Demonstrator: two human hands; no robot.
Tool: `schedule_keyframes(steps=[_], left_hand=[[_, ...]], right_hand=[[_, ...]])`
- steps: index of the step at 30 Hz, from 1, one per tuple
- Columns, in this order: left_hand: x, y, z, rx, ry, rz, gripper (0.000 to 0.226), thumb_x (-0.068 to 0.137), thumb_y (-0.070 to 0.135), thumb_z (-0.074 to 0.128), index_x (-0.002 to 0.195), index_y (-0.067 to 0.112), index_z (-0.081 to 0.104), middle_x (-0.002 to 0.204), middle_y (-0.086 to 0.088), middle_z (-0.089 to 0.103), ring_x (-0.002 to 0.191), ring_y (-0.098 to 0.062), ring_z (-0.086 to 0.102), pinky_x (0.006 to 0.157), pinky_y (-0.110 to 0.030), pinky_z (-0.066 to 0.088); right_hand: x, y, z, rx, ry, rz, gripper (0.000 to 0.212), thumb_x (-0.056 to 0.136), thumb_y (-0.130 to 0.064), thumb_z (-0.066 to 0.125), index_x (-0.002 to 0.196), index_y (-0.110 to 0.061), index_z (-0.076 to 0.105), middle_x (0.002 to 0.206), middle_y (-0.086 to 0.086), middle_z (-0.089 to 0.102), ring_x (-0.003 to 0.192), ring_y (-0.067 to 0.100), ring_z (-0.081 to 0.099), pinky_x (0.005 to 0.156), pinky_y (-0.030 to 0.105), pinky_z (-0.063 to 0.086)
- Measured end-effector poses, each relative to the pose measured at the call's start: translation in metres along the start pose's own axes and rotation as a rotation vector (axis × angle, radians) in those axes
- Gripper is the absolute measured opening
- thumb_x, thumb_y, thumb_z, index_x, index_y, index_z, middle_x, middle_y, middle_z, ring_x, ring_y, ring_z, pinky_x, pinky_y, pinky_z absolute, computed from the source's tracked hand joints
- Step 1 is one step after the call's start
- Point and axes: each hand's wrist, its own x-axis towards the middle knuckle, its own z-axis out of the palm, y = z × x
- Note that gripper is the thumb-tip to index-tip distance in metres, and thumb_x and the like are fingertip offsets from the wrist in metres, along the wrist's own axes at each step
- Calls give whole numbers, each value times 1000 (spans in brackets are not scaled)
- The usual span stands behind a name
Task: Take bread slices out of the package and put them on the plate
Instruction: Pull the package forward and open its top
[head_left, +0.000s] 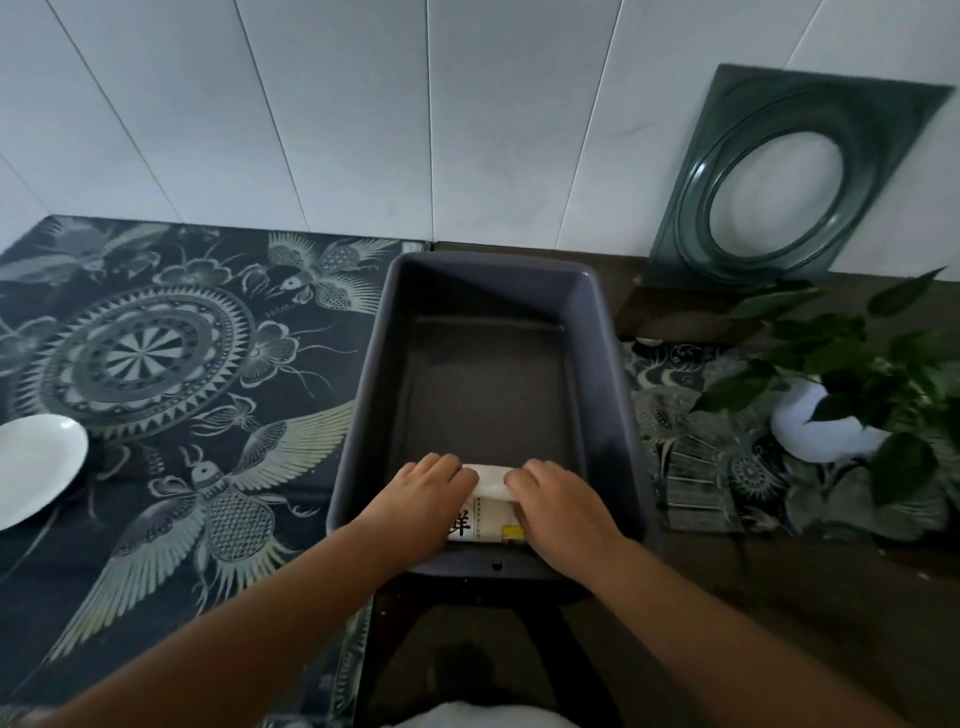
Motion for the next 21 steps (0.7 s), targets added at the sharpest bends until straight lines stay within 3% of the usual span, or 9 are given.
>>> schedule_keyframes(steps=[3,8,12,16,21], left_hand=[[-6,0,-1,55,-8,-41,42,78,23,71,113,20,48,113,-4,53,99,-24,51,82,-39,46],[-7,8,-9,141,39,-15,40,76,31,73,108,20,51,106,-4,57,93,-25,54,75,-39,46],[-8,17,-17,190,55,100,40,67,15,79,99,19,57,90,-2,63,76,-23,59,61,-34,42],[-12,11,-17,174,98,133,35,62,6,79,93,14,63,76,-3,66,64,-24,63,57,-36,49],[-10,8,-20,191,32,110,32,52,0,81,77,14,67,59,0,66,50,-26,63,51,-30,48]], right_hand=[[-5,0,-3,53,-10,64,14,86,-22,63,97,-15,60,94,3,57,80,22,56,59,37,50],[-13,0,-11,69,39,74,16,85,-26,63,99,-20,57,89,1,68,74,23,63,55,38,49],[-18,-3,-13,-48,41,19,18,84,-32,50,90,-20,62,78,3,67,65,26,65,47,36,46],[-19,0,-17,-80,56,9,4,80,-20,68,83,-17,68,73,2,63,64,26,63,42,35,44],[-20,0,-14,-35,70,48,9,83,-22,71,85,-14,74,77,5,62,75,28,62,45,37,47]])
